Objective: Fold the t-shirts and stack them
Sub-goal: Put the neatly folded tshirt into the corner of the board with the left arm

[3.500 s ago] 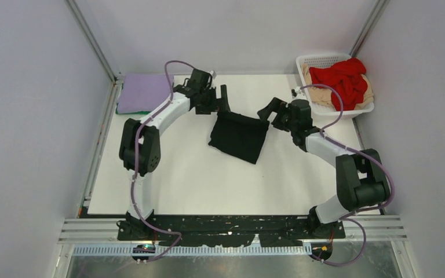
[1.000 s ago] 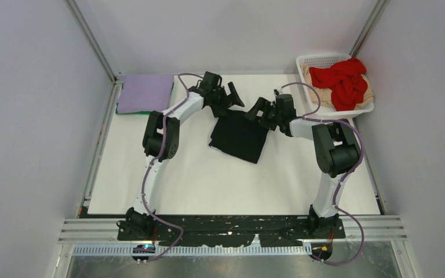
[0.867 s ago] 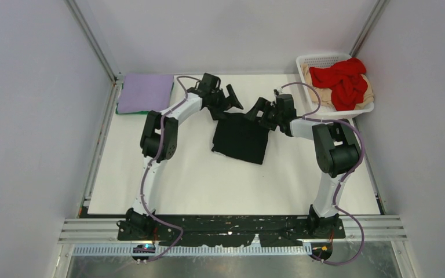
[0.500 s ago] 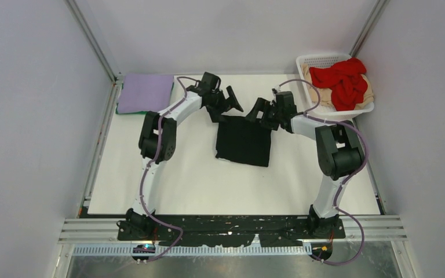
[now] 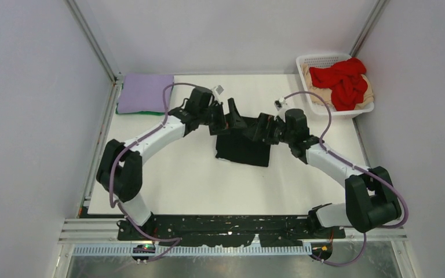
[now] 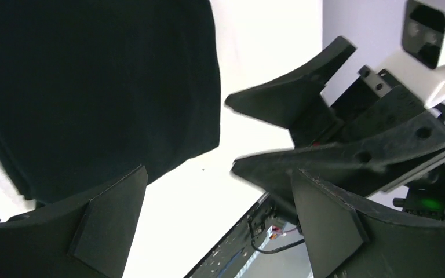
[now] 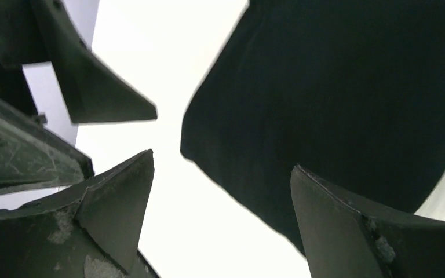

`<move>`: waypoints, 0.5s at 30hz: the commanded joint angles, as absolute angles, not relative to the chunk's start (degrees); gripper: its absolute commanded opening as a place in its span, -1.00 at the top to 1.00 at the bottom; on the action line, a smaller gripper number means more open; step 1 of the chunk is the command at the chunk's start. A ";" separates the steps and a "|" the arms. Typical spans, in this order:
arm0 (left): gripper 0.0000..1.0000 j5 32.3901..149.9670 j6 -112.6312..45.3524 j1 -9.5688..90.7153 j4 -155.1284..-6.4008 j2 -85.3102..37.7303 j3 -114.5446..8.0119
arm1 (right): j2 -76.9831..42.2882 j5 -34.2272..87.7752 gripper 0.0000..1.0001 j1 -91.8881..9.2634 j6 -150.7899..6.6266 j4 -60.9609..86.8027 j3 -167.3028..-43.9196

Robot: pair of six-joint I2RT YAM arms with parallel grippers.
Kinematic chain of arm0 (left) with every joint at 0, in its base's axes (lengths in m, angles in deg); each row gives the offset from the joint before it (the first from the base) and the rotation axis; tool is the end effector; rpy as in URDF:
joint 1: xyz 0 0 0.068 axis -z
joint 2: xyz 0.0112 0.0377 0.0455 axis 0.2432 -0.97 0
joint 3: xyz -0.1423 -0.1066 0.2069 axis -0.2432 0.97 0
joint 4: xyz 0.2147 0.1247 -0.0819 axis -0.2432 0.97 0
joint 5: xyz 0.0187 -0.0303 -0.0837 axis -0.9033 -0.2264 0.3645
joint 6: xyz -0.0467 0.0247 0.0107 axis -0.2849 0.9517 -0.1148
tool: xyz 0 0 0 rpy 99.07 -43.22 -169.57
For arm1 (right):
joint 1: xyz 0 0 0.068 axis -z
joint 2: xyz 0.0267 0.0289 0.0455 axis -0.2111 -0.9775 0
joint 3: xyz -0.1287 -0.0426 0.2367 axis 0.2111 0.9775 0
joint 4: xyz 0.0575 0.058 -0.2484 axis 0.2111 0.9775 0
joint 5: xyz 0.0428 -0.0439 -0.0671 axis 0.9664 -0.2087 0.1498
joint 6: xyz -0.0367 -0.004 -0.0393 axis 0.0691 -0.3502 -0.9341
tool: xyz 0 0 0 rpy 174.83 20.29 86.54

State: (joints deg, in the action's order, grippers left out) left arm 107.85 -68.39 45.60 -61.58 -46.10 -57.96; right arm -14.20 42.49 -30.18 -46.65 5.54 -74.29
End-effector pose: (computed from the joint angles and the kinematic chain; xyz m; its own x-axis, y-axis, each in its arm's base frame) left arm 0.3242 -0.2166 0.2787 -0.9098 -0.2114 -0.3571 0.1440 0.6462 -0.7495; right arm 0.2783 0.1053 0.2377 -0.6940 0.2895 -0.6592 -0.2954 0.7205 0.6274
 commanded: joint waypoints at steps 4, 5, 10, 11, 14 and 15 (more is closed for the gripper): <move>-0.99 109.04 -69.44 46.53 -71.15 -53.86 -53.35 | -16.72 42.16 -0.91 -31.41 -42.53 -3.49 -65.59; -0.99 109.65 -69.35 46.35 -70.42 -55.86 -53.63 | -18.41 41.85 -0.91 -31.42 -42.62 -3.62 -65.18; -0.99 113.43 -69.34 46.48 -70.73 -59.80 -49.51 | -21.59 40.81 -0.91 -31.42 -42.17 -4.49 -61.67; -0.99 113.35 -69.39 46.44 -71.12 -59.70 -47.86 | -21.62 40.02 -0.91 -31.41 -42.18 -4.26 -60.45; -0.99 112.08 -69.08 46.51 -71.11 -58.65 -44.40 | -21.41 38.55 -0.91 -31.48 -42.47 -2.58 -58.17; -0.99 111.68 -68.82 46.49 -70.76 -58.10 -43.60 | -21.14 38.47 -0.91 -31.40 -42.39 -2.47 -57.00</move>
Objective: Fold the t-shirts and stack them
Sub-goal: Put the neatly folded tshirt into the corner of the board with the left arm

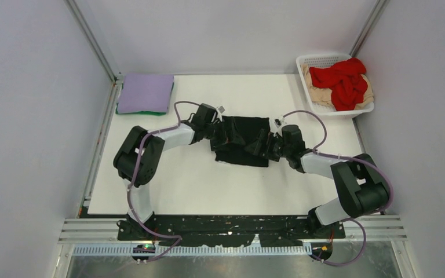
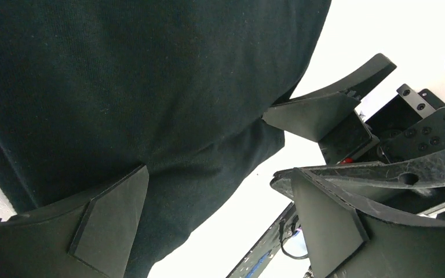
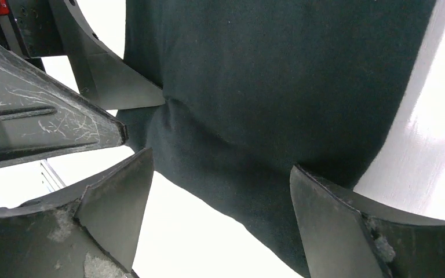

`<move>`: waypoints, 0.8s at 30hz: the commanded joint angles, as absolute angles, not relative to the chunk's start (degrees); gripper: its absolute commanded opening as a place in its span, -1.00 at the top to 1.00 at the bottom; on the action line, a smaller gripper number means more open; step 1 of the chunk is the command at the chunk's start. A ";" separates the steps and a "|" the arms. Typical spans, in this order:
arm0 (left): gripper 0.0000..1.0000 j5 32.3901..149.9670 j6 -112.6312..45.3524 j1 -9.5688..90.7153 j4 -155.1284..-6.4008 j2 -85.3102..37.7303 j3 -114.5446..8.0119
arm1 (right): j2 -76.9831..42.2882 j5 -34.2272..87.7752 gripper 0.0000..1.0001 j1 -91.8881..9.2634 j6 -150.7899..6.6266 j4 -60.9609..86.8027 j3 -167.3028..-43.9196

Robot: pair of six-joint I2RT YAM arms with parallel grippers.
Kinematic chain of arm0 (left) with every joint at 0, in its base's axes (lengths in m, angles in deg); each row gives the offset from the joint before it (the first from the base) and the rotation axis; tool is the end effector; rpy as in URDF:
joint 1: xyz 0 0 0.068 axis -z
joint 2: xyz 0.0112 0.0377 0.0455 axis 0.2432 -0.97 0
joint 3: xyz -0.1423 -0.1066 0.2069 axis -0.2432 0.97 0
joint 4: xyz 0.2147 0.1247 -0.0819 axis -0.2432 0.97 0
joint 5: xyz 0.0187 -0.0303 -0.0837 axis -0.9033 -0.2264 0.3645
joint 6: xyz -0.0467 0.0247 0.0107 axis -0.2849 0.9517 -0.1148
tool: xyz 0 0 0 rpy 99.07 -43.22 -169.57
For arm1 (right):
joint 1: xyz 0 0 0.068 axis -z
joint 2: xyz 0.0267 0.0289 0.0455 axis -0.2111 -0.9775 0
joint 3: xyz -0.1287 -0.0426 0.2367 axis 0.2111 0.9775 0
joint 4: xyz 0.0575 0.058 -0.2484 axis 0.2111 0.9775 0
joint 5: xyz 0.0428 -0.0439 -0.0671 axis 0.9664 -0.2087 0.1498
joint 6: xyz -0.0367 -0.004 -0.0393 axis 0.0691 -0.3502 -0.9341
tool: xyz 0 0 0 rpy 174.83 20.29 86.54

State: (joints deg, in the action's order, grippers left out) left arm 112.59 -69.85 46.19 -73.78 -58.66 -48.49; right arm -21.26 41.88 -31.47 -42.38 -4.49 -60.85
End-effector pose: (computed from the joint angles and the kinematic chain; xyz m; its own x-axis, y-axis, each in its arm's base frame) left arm 0.3314 -0.2289 0.1607 -0.9722 -0.1496 -0.1801 0.0351 0.6671 -0.7441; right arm 0.2541 0.1035 0.1483 -0.8138 0.2966 -0.4998 -0.1377 0.7371 0.6616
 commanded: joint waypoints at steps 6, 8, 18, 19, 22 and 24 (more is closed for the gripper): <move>-0.99 109.65 -66.61 47.57 -69.62 -51.84 -35.75 | -17.21 39.59 -0.91 -33.19 -41.78 -0.33 -51.92; -0.99 108.59 -66.52 48.55 -69.53 -48.12 -32.69 | -14.55 40.09 -0.91 -35.22 -41.53 1.67 -50.40; -0.99 99.93 -66.02 53.98 -66.38 -31.55 -26.14 | 4.07 37.62 -0.91 -40.41 -44.75 11.92 -50.38; -0.99 98.72 -65.50 53.98 -64.75 -30.77 -26.96 | 6.56 37.18 -0.91 -40.38 -45.60 12.78 -51.32; -0.99 95.47 -63.91 53.98 -59.55 -28.63 -29.71 | 11.06 36.14 -0.91 -40.42 -47.21 13.36 -52.72; -0.99 93.12 -63.35 54.04 -57.79 -26.45 -30.42 | 14.12 33.97 -0.91 -40.40 -48.39 13.98 -53.58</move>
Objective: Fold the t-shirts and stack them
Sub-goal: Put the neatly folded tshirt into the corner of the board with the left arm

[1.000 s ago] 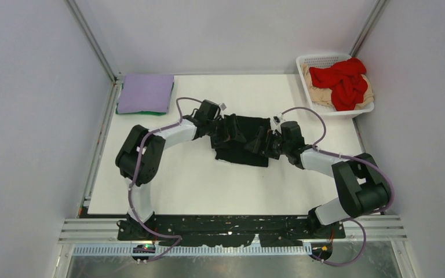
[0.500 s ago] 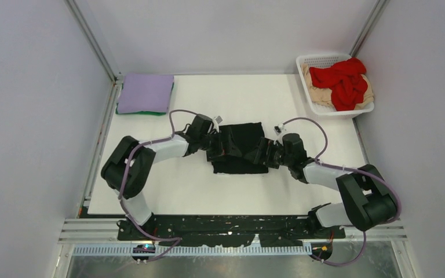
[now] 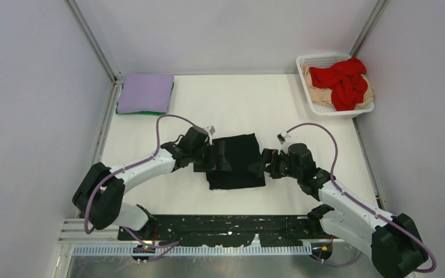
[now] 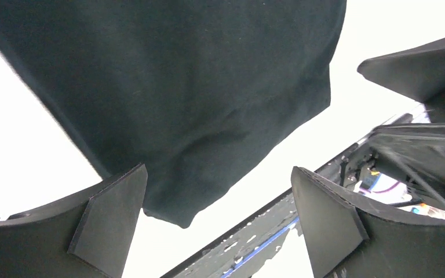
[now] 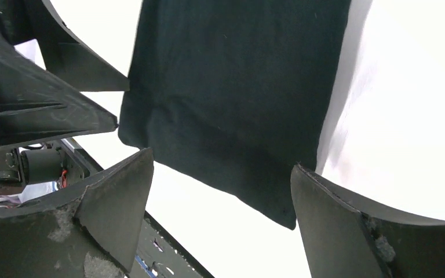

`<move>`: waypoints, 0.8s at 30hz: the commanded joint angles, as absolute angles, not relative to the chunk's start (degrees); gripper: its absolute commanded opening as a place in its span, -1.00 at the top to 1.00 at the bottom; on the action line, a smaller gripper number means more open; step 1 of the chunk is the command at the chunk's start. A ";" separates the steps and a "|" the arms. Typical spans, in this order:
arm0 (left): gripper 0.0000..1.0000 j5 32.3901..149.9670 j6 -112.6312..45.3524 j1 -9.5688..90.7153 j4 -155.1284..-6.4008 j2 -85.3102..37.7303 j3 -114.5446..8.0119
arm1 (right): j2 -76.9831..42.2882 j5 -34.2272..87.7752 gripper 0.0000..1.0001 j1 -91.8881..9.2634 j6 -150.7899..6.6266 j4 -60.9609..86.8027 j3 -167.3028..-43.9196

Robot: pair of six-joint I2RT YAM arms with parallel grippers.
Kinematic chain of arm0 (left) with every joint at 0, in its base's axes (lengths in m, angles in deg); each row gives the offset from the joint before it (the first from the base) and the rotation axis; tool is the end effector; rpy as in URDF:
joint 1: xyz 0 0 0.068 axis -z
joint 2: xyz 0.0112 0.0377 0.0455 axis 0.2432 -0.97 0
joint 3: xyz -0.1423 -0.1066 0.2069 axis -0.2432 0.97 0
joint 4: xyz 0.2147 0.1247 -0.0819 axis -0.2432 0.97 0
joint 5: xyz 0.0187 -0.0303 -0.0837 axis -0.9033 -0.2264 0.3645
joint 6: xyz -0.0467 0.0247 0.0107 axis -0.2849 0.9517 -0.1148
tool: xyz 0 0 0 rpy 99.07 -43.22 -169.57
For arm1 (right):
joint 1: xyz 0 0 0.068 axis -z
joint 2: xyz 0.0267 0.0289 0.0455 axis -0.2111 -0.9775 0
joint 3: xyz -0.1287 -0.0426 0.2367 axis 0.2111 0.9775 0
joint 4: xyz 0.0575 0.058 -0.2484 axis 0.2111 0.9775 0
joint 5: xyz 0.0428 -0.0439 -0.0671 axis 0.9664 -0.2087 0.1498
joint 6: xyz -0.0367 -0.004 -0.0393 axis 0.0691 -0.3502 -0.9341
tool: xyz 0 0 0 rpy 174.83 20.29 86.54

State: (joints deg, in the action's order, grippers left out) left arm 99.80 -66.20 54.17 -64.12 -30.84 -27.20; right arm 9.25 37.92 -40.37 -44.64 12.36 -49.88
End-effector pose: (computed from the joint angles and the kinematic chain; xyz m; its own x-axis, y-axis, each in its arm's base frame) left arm 0.2124 -0.1925 0.1945 -0.9528 -0.0690 -0.2957 0.1294 0.7887 -0.6010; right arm 0.1629 0.1003 0.1774 -0.7971 0.1774 -0.5772 -0.2809 0.7373 0.6144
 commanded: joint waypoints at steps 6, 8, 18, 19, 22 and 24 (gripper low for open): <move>-0.99 76.44 -61.94 53.00 -50.15 -21.41 -31.53 | 21.69 21.03 -0.91 -39.99 -50.83 17.53 -54.45; -0.99 75.37 -61.92 51.16 -49.46 -22.16 -31.28 | 23.35 15.99 -0.91 -39.93 -51.09 17.94 -53.89; -0.99 80.74 -62.07 47.54 -52.97 -36.37 -35.03 | 25.43 9.83 -0.91 -39.70 -51.85 17.16 -51.62; -0.99 81.39 -62.24 47.55 -53.18 -37.97 -35.87 | 25.20 9.96 -0.91 -39.70 -52.07 17.09 -51.61; -0.91 85.99 -62.71 47.49 -54.56 -42.25 -37.66 | 24.30 10.28 -0.91 -39.50 -52.36 17.06 -51.64; -0.84 89.04 -64.03 47.60 -56.21 -44.01 -37.88 | 23.90 10.40 -0.91 -39.47 -52.45 17.03 -51.60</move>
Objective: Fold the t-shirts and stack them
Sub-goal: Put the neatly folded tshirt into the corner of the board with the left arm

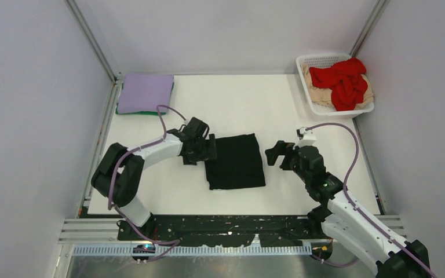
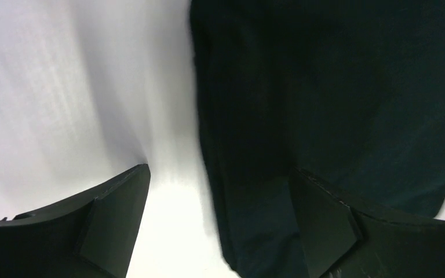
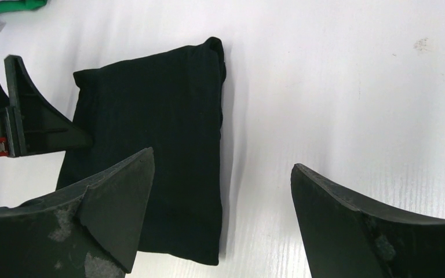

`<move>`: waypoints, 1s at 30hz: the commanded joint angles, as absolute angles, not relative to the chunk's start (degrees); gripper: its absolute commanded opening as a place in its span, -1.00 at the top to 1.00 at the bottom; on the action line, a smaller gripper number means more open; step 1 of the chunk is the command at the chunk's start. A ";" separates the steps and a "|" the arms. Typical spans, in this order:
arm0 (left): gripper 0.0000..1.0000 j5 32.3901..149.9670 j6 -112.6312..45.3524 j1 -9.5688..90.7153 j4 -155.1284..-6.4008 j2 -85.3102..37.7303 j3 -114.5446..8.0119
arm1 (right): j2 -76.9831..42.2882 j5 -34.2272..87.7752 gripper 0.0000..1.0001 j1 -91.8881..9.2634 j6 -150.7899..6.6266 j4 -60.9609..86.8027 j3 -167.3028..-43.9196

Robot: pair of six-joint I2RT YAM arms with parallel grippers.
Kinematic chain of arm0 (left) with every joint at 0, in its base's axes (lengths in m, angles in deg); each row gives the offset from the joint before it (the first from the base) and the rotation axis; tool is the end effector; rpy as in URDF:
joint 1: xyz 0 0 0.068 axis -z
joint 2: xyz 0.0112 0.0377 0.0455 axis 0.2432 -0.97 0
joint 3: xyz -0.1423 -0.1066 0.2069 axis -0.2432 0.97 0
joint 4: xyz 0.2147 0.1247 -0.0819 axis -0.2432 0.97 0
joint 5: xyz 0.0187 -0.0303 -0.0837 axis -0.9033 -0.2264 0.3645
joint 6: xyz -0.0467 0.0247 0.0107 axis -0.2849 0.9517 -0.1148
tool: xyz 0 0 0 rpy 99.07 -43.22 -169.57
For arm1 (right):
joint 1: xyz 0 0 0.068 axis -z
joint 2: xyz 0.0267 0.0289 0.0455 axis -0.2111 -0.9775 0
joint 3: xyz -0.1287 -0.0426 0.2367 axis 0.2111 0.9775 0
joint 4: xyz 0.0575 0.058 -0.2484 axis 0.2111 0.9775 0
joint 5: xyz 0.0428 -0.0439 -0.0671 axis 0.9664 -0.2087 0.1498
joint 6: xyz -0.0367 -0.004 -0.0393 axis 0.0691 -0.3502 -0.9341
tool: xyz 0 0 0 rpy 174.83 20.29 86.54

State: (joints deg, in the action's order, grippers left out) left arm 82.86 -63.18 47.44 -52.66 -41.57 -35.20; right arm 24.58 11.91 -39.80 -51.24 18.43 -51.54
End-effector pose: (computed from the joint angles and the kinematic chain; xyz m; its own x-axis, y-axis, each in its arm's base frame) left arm 0.2579 -0.1699 0.1698 -0.9321 -0.1737 -0.3179 -0.0841 0.9574 -0.2764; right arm 0.1501 0.0735 0.2193 -0.4816 0.2677 -0.8345 -0.1517 0.9124 0.3802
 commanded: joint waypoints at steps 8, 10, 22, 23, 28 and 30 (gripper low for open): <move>-0.44 86.40 -69.59 52.82 -54.34 -51.10 -41.85 | 23.50 10.78 -0.91 -39.19 -52.05 15.76 -50.41; -0.21 81.42 -71.00 54.80 -50.25 -53.20 -45.16 | 23.67 10.58 -0.91 -39.10 -52.09 15.69 -50.25; 1.00 58.07 -66.76 57.89 -33.26 -60.04 -62.36 | 25.02 9.01 -0.91 -38.81 -52.25 16.22 -49.16; 1.00 54.66 -65.43 57.59 -30.71 -60.56 -64.71 | 25.49 8.82 -0.91 -38.81 -52.30 16.34 -49.08; 1.00 44.78 -55.62 53.03 -27.60 -61.94 -73.10 | 27.34 6.31 -0.91 -38.76 -52.51 17.51 -48.71; 1.00 42.00 -51.43 50.42 -29.66 -61.86 -75.01 | 28.05 5.40 -0.91 -38.76 -52.58 18.10 -48.75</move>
